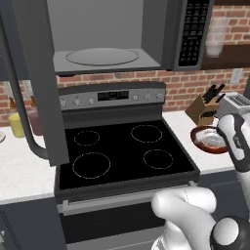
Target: Open the microwave, place the bowl with waffle inside the microwave, then close the microwave door and turn it on.
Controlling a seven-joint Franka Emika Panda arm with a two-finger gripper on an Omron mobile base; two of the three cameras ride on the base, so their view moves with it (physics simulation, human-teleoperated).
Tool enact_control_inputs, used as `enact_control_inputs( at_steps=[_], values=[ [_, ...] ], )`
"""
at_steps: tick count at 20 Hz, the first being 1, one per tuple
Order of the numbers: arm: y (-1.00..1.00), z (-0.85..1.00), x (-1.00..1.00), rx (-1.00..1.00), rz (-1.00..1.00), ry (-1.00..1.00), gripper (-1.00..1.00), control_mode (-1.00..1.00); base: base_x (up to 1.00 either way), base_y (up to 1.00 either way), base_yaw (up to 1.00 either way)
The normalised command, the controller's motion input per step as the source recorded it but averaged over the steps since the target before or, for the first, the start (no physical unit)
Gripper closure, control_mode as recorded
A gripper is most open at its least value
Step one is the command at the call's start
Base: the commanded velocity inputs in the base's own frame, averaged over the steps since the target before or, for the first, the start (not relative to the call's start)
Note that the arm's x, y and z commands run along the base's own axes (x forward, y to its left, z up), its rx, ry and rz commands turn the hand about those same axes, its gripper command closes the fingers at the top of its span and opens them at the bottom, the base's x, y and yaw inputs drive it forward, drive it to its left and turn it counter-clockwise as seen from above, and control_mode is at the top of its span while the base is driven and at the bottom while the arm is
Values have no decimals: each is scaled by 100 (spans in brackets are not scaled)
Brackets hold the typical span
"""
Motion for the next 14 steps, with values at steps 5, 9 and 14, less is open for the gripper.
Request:
enact_control_inputs(
  at_steps=[5, 9, 14],
  values=[
    [-96, 14, 81, -21, -36, 5, -100, -100, 0, 0, 0],
    [-100, -1, 57, -8, -38, 21, -100, -100, 0, 0, 0],
    [-100, -33, 9, 8, -44, 31, -100, -100, 0, 0, 0]
  ],
)
